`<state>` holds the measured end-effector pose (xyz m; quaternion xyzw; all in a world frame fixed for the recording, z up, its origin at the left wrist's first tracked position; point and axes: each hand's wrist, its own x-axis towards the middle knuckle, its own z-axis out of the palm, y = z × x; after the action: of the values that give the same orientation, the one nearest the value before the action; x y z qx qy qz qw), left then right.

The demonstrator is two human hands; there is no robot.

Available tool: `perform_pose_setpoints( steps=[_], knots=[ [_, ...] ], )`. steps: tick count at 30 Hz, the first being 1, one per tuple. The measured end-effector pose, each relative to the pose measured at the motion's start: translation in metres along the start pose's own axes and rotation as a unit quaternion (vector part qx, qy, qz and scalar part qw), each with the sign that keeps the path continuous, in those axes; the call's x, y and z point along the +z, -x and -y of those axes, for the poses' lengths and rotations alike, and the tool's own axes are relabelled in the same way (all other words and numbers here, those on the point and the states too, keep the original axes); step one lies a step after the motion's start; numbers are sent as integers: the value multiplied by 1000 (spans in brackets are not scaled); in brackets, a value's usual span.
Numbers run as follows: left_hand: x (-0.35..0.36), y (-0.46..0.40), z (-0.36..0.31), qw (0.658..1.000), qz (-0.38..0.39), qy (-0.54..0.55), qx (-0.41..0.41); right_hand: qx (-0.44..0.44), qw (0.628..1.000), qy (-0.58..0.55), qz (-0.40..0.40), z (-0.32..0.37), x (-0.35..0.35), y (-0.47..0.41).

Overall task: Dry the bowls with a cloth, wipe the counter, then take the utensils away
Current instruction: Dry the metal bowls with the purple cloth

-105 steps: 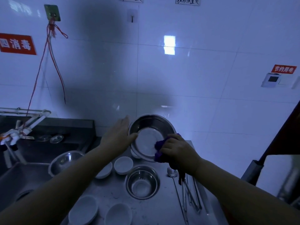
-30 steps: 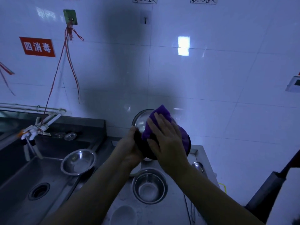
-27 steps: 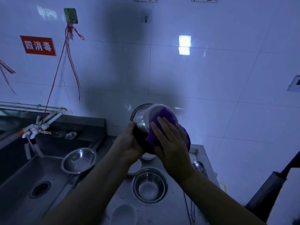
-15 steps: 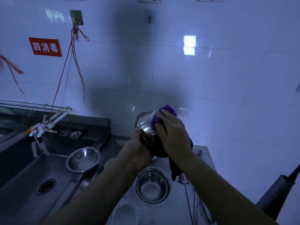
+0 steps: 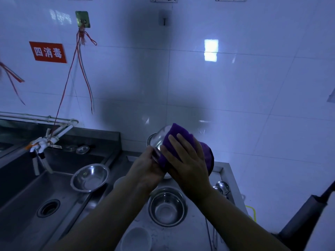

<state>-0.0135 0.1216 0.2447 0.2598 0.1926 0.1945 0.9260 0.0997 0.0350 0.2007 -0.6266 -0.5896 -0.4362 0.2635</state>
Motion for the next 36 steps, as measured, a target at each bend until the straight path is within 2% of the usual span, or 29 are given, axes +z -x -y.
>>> perform_pose_setpoints(
  steps=[4, 7, 11, 13, 15, 19, 20, 23, 25, 27, 30, 33, 36],
  knots=[
    [-4, -7, 6, 999, 6, 34, -2, 37, 997, -20, -60, -9, 6, 24],
    [-5, -16, 11, 998, 15, 60, -10, 98, 989, -76, -82, -16, 8, 34],
    [-8, -25, 15, 999, 19, 36, -11, 154, 967, -168, -114, -22, 8, 40],
    [-10, -27, 16, 1000, 15, 7, -1, 221, 935, -246, -129, -23, 6, 39],
    [-12, -30, 16, 999, -5, -29, 20, 289, 886, -335, -137, -23, 7, 40],
    [-20, -35, 11, 987, -54, -121, 91, 438, 737, -505, -101, -29, 7, 39],
    [-22, -35, 10, 981, -59, -151, 104, 457, 714, -524, -84, -32, 9, 38],
    [-28, -35, 8, 959, -91, -239, 124, 468, 689, -552, -40, -42, 19, 34],
    [-33, -32, 8, 945, -122, -276, 124, 466, 689, -555, -7, -46, 26, 31],
    [-40, -29, 7, 933, -150, -305, 119, 453, 708, -539, 45, -47, 33, 28],
    [-52, -24, 7, 893, -198, -386, 120, 382, 770, -498, 114, -39, 46, 19],
    [-64, -17, 10, 845, -209, -475, 127, 273, 834, -434, 205, -21, 60, 10],
    [-72, -9, 6, 861, -195, -452, 126, 223, 852, -399, 255, -9, 79, 3]
  ],
)
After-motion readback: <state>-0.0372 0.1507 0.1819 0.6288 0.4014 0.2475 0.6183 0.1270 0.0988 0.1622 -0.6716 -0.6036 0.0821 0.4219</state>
